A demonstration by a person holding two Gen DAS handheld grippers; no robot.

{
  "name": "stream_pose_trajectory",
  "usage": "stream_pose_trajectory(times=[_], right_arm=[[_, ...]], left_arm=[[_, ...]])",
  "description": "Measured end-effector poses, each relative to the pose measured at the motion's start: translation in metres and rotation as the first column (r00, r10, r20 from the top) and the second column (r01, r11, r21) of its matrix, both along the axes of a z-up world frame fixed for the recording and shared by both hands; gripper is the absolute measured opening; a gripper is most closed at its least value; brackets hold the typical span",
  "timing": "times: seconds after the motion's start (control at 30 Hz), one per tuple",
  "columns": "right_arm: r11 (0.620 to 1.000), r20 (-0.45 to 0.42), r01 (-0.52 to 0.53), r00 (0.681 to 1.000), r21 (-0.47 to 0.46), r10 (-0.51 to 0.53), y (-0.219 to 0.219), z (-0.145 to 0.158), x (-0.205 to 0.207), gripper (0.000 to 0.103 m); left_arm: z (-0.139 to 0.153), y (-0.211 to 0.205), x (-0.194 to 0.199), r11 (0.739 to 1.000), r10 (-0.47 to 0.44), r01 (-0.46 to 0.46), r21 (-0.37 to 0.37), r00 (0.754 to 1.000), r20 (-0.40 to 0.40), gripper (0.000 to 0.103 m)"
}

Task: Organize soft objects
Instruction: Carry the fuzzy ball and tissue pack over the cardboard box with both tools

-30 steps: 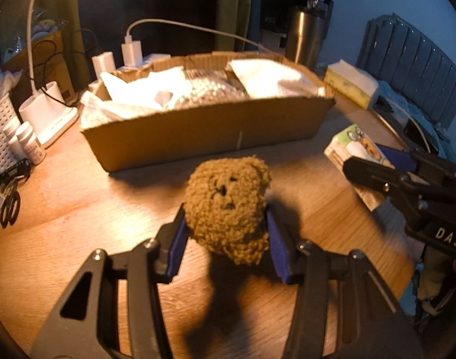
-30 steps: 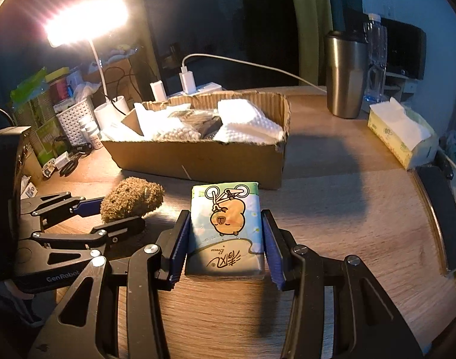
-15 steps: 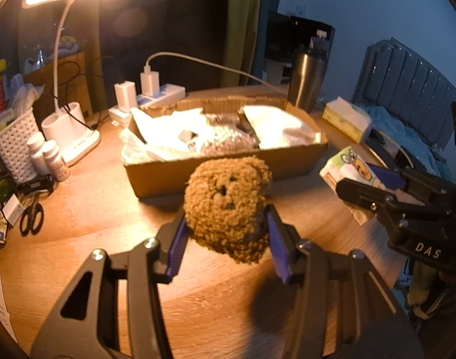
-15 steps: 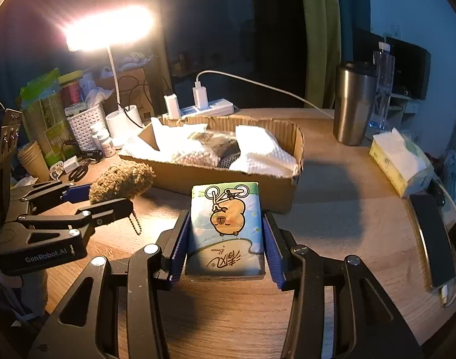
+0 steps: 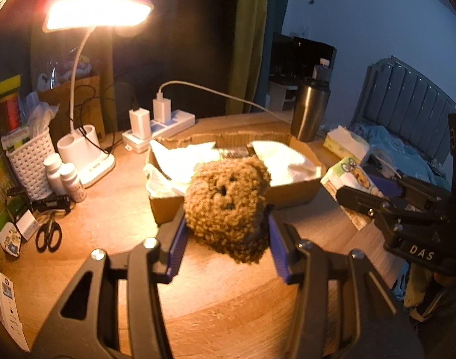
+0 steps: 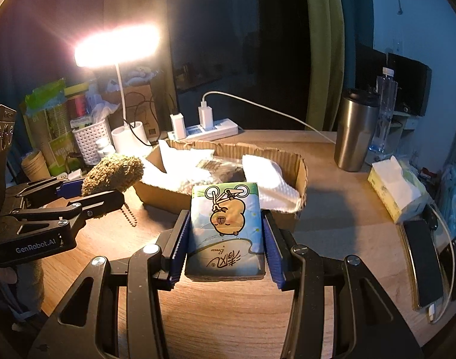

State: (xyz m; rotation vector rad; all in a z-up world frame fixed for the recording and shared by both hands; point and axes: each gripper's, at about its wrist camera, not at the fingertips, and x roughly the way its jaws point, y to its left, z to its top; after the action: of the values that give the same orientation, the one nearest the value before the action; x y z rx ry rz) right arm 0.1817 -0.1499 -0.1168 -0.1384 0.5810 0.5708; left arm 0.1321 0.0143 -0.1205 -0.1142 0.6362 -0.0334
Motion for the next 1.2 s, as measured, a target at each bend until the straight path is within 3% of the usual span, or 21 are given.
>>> stream_pose_trajectory(times=[0.63, 1.2], right_arm=[[1.000, 0.049, 0.000, 0.999, 0.021, -0.001, 0.003, 0.023, 0.023, 0.048], [0.999, 0.017, 0.034, 0.999, 0.028, -0.035, -0.002, 0.011, 0.076, 0.048]], left_arm=[[0.027, 0.015, 0.013, 0.999, 0.042, -0.042, 0.001, 0.997, 0.071, 0.050], [0.010, 0.040, 0.059, 0.995, 0.094, -0.093, -0.018, 0.994, 0.058, 0.050]])
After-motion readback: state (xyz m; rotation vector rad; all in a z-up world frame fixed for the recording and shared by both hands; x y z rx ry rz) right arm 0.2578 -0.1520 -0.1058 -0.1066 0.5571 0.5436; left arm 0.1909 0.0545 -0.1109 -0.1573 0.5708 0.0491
